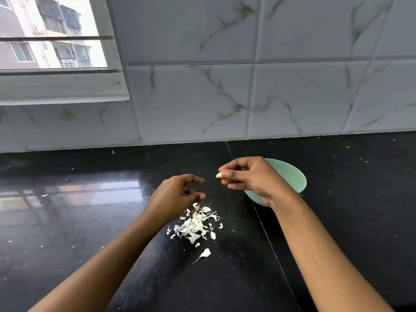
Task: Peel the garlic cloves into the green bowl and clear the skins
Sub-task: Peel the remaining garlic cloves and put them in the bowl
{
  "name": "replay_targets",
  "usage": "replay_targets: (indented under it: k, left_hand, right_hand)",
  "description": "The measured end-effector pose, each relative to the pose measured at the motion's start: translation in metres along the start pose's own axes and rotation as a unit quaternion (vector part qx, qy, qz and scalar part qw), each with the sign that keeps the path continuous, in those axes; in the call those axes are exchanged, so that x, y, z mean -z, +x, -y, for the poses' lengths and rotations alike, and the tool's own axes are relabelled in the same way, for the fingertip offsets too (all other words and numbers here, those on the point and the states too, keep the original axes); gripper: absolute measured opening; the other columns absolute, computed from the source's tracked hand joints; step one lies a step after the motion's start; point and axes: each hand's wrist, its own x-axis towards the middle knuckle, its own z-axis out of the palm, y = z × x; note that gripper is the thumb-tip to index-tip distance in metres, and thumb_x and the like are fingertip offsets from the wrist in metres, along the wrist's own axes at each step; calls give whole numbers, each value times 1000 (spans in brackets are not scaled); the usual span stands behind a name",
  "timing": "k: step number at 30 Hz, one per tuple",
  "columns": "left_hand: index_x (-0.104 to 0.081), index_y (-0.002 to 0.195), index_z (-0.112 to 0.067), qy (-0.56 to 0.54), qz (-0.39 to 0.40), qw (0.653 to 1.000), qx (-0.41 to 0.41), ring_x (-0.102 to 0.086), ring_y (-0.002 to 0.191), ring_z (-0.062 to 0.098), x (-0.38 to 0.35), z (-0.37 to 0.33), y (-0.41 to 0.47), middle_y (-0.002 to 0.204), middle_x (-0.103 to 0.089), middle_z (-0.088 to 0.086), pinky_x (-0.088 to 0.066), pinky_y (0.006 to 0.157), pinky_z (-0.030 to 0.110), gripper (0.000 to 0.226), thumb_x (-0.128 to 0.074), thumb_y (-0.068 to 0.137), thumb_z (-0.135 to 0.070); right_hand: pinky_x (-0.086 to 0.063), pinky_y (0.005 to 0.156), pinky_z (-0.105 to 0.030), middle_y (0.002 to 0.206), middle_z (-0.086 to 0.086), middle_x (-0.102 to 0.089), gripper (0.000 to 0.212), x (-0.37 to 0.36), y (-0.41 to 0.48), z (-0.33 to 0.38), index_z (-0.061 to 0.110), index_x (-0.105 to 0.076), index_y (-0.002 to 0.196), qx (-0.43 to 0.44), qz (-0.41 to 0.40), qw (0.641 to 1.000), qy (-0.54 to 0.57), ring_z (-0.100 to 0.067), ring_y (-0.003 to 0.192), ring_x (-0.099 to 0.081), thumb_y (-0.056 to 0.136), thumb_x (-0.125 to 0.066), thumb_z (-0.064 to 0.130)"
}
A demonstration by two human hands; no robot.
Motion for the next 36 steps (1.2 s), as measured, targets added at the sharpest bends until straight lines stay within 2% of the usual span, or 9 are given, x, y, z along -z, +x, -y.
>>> replay_targets:
  k: [4,8,12,16,21,26,29,32,36]
  left_hand:
    - [-66,109,-29,-115,-13,993,26,-67,82,7,-9,-26,11,90,-71,-9,-51,70,27,25,-70,85,-23]
    - [-58,125,-15,-293,10,950,110,-62,97,14,-48,-64,41,109,-66,3,-48,67,25,38,-65,88,-23]
    - [-59,124,-7,-388,4,910,147,-64,93,19,-97,-77,60,110,-68,11,-54,80,32,39,-62,85,-8]
    - [-65,117,-16,-307,-61,943,114,-67,92,16,-103,-73,53,99,-71,-1,-55,86,36,43,-49,78,-3]
    - [-61,123,-24,-228,-88,969,20,-64,90,4,-94,-72,33,100,-67,-12,-52,78,20,47,-46,84,-3]
    - [-58,127,-27,-189,-110,976,-16,-62,82,-3,-96,-72,28,102,-69,-11,-46,65,9,49,-47,84,-6]
    - [-53,133,-25,-182,-114,977,3,-63,90,4,-96,-76,30,112,-68,-7,-50,77,18,53,-48,83,-7]
    - [-47,138,-20,-168,-106,979,36,-60,108,15,-93,-78,36,124,-63,-2,-48,92,28,57,-49,82,-10]
    - [-67,107,-23,-156,-49,984,71,-64,88,18,-86,-76,44,94,-70,2,-50,75,30,31,-51,81,-16]
  right_hand:
    - [-57,66,-18,80,-9,-70,14,28,-2,9,5,-67,88,-4,-2,1000,-28,-8,66,-69,79,-67,-6]
    - [-58,65,-20,76,-5,-68,19,55,-2,11,6,-67,86,-12,-29,998,-52,-7,66,-67,76,-67,-11]
    - [-57,63,-18,74,-6,-66,19,72,-2,13,5,-67,85,-9,-54,996,-75,-6,64,-65,76,-67,-11]
    - [-53,61,-13,79,-6,-68,20,86,-3,10,9,-70,82,-16,-60,986,-155,-5,68,-65,76,-69,-10]
    - [-43,62,-13,80,6,-71,18,88,-8,8,20,-74,83,-20,-50,939,-339,-3,75,-63,75,-75,4]
    - [-55,75,-28,88,6,-71,32,83,-8,-2,29,-71,79,-16,-43,884,-465,-8,80,-66,78,-66,-3]
    - [-48,73,-22,94,4,-70,35,82,-8,-6,28,-71,82,6,-62,869,-492,-8,82,-64,84,-57,-4]
    - [-48,78,-21,91,7,-71,35,74,-12,-5,25,-71,82,81,-123,882,-448,-8,87,-65,85,-53,-4]
    - [-47,78,-13,85,7,-70,37,48,-27,3,18,-73,83,204,-162,894,-364,-4,83,-64,79,-49,-10]
